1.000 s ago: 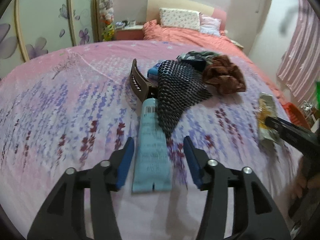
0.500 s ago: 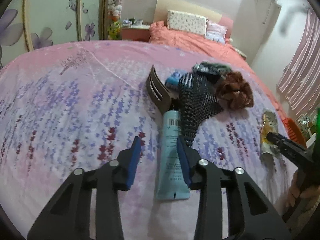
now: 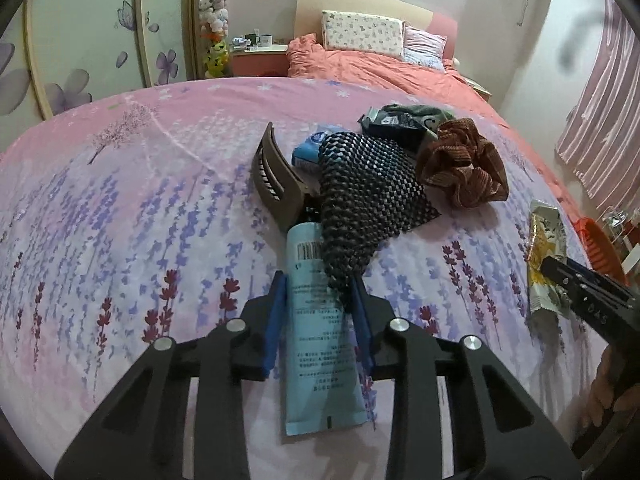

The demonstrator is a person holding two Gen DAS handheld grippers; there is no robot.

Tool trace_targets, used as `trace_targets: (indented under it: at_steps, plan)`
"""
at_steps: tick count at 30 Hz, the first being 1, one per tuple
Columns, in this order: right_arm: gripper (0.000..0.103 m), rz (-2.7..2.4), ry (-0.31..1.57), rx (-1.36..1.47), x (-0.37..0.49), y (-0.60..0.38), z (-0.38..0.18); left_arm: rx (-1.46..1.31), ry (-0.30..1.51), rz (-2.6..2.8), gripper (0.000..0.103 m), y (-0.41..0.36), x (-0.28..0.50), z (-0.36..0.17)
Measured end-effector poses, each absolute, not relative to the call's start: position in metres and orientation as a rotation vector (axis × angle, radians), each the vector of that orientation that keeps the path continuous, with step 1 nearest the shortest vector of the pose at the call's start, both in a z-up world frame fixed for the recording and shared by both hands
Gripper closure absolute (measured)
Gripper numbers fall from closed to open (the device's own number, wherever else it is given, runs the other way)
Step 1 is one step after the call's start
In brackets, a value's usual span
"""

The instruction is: Collect trash

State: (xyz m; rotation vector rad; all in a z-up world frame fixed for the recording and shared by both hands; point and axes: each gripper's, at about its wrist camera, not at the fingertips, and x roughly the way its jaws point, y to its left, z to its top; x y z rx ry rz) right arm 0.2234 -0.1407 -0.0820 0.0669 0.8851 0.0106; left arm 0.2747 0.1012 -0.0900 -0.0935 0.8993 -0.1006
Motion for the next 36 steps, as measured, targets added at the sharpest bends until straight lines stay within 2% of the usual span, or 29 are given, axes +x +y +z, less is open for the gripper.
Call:
trace_targets:
  at_steps: [3, 9, 11, 14, 23, 25, 28, 29, 33, 36]
  plan:
    - [0.078, 0.029, 0.883, 0.093, 0.219, -0.144, -0.082, -0.101, 0.904, -0.116, 0.072, 0.111, 0.264, -0.089]
    - [0.078, 0.036, 0.882, 0.11, 0.213, -0.144, -0.082, -0.056, 0.896, -0.12, 0.066, 0.114, 0.247, -0.09]
    - [0.074, 0.036, 0.883, 0.103, 0.211, -0.141, -0.082, -0.032, 0.896, -0.109, 0.066, 0.111, 0.246, -0.091]
    - [0.075, 0.05, 0.886, 0.071, 0.209, -0.135, -0.082, -0.016, 0.897, -0.087, 0.071, 0.112, 0.247, -0.09]
    - [0.076, 0.083, 0.903, 0.153, 0.205, -0.144, -0.081, -0.087, 0.889, -0.054, 0.07, 0.139, 0.245, -0.089]
    - [0.075, 0.079, 0.901, 0.139, 0.205, -0.14, -0.081, -0.105, 0.885, -0.079, 0.065, 0.138, 0.245, -0.087]
    - [0.075, 0.083, 0.896, 0.131, 0.203, -0.138, -0.081, -0.12, 0.843, -0.099, 0.046, 0.143, 0.235, -0.078]
    - [0.075, 0.085, 0.895, 0.138, 0.203, -0.139, -0.081, -0.123, 0.822, -0.104, 0.046, 0.148, 0.23, -0.073]
    - [0.075, 0.087, 0.893, 0.158, 0.205, -0.139, -0.081, -0.143, 0.811, -0.067, 0.047, 0.161, 0.234, -0.067]
    - [0.075, 0.081, 0.894, 0.148, 0.205, -0.136, -0.081, -0.15, 0.844, -0.038, 0.065, 0.162, 0.25, -0.07]
